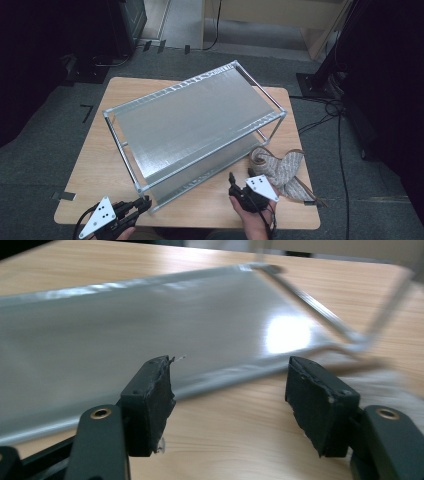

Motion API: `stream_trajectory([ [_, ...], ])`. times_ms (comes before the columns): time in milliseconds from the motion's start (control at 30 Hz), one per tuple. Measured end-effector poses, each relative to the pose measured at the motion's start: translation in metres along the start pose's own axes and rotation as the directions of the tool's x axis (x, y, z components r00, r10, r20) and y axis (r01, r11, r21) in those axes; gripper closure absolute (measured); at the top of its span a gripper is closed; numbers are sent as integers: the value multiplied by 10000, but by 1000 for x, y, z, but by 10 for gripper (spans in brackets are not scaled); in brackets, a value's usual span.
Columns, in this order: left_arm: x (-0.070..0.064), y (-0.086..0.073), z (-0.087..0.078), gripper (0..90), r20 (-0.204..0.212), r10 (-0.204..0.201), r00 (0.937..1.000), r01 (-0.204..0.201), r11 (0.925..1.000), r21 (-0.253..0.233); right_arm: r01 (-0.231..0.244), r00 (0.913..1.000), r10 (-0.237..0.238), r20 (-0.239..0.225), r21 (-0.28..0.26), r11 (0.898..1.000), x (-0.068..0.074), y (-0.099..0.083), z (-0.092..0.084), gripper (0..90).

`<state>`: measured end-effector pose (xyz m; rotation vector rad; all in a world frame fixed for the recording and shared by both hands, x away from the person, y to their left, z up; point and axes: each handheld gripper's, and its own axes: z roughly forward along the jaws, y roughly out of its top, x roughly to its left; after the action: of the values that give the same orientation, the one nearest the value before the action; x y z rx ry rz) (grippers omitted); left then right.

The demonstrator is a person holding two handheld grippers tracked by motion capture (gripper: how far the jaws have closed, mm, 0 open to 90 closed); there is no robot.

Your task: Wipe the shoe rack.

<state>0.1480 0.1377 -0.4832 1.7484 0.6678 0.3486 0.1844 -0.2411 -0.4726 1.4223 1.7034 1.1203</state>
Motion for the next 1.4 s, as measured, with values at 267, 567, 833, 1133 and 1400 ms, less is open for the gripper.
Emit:
stream_trajectory([
  [267, -7, 3, 21, 793, 423, 75, 9991, -71, 9999, -96, 1254, 9669, -1207, -2247, 65, 9921, 57, -11, 7, 394],
  [567, 7, 12, 19, 646, 1602, 64, 9871, 11, 9989, -466, 1643, 9181, -1416, -3701, 302, 9860, 91, -29, 13, 398],
  [833, 34, 16, -5, 585, 1826, -105, 9831, 316, 9931, -1132, 1753, 8515, -1658, -4974, -280, 9841, 111, -31, 6, 417],
  [1133, 46, 11, -6, 600, 565, -818, 9950, 850, 9948, -565, 2140, 7702, -2237, -5972, -885, 9728, 144, -28, 10, 639],
  [1400, 54, 7, -7, 601, 134, -1100, 9938, 1104, 9933, -344, 2334, 7415, -2510, -6222, -1115, 9660, 146, -29, 13, 824],
])
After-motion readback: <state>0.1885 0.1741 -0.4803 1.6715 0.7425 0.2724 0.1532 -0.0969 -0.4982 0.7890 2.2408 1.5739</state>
